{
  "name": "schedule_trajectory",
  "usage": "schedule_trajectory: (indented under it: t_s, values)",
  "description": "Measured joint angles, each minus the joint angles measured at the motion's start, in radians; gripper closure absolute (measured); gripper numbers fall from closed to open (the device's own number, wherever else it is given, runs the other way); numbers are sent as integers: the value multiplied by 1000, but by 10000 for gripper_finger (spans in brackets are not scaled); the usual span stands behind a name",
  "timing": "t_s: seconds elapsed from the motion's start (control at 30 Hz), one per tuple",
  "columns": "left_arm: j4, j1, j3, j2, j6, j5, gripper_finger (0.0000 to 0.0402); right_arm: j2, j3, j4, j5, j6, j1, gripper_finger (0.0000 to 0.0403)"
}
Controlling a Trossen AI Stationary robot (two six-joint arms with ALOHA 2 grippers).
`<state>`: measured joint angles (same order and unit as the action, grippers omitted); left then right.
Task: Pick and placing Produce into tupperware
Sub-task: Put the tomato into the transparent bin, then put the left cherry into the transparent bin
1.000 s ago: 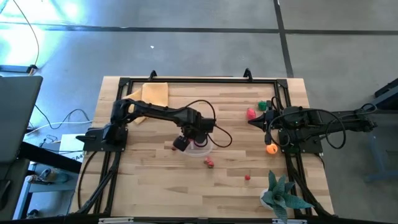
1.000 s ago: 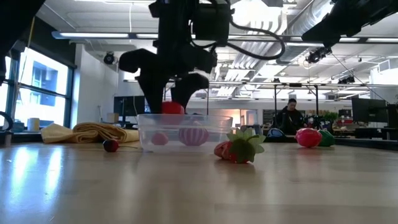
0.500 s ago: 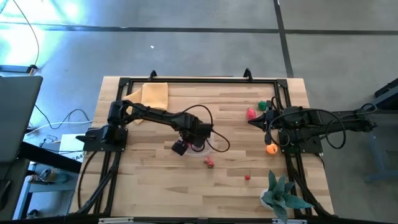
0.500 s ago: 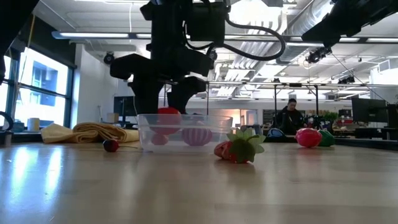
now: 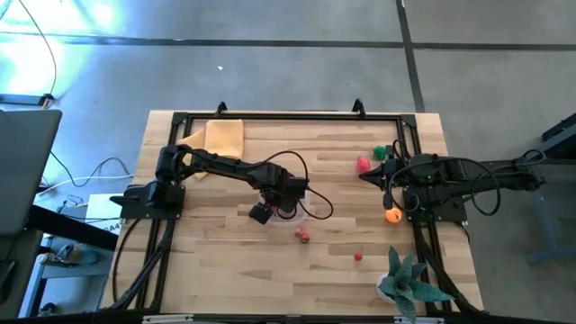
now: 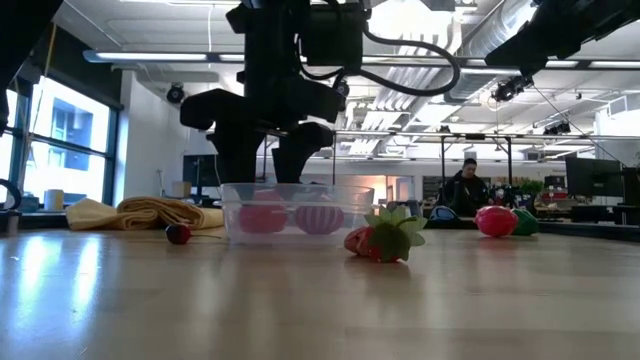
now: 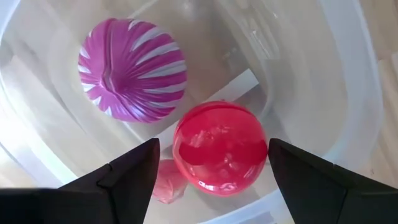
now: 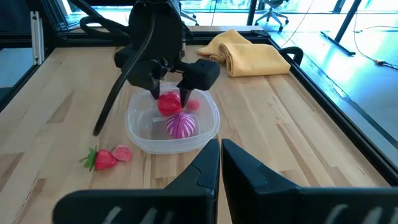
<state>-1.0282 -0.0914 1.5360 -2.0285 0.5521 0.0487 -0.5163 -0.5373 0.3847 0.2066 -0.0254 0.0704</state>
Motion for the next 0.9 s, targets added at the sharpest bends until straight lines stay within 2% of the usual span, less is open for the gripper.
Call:
schedule_trajectory:
  t_s: [0.23,0.4,0.67,0.9]
  values:
    - [-24,0,10,17,0,18,110,0,0,0,0,0,0,394]
    - [-95,1,26,93,-46,68,110,-1,0,0,0,0,0,394]
    - [-221,29,24,209,-343,165,110,0,0,0,0,0,0,394]
    - [-289,123,-21,241,-587,288,110,0,0,1,0,0,0,394]
